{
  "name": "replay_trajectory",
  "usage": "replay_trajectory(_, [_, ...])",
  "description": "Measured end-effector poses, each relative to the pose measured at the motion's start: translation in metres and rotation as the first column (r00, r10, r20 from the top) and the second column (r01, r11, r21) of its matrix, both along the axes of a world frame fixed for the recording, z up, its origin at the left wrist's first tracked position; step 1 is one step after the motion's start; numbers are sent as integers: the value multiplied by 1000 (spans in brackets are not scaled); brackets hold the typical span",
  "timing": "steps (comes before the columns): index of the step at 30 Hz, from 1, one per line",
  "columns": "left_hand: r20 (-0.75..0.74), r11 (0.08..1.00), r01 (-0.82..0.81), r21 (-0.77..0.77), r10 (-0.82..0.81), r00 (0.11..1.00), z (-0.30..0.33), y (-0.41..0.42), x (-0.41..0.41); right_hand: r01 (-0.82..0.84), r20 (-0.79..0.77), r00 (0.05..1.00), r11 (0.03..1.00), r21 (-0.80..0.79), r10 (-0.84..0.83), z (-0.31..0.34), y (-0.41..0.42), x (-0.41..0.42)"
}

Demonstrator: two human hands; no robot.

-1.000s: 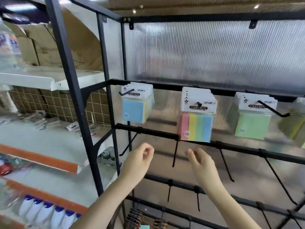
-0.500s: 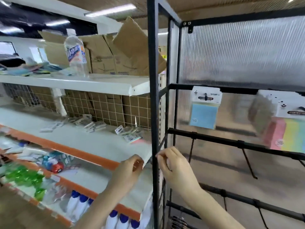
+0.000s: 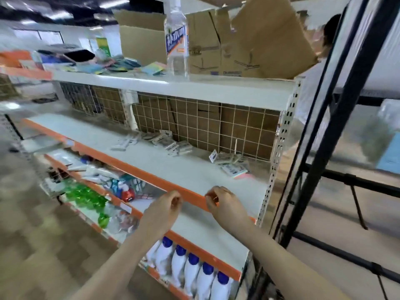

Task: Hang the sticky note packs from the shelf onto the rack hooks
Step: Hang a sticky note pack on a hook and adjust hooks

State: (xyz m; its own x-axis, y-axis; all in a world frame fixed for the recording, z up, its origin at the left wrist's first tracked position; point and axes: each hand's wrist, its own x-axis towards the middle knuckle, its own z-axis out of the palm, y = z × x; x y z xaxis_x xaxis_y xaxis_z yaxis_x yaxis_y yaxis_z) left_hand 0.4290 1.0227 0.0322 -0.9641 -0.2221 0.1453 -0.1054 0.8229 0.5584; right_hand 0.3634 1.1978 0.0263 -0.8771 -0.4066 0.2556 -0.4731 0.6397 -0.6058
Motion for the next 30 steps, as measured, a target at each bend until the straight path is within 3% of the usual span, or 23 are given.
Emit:
replay_trajectory(8, [15, 998, -26, 57, 26, 1000, -25, -52, -47, 50, 88, 995, 998, 43, -54, -27, -54, -66])
replay_trajectory(17, [147, 997, -74, -1, 73, 986, -30, -129, -130, 43, 174, 984, 999, 13, -45, -38, -143, -154])
replay_trajectory(30, [110, 983, -181, -7, 181, 977, -49, -244, -201, -40, 133, 991, 984, 172, 17, -48, -262, -231])
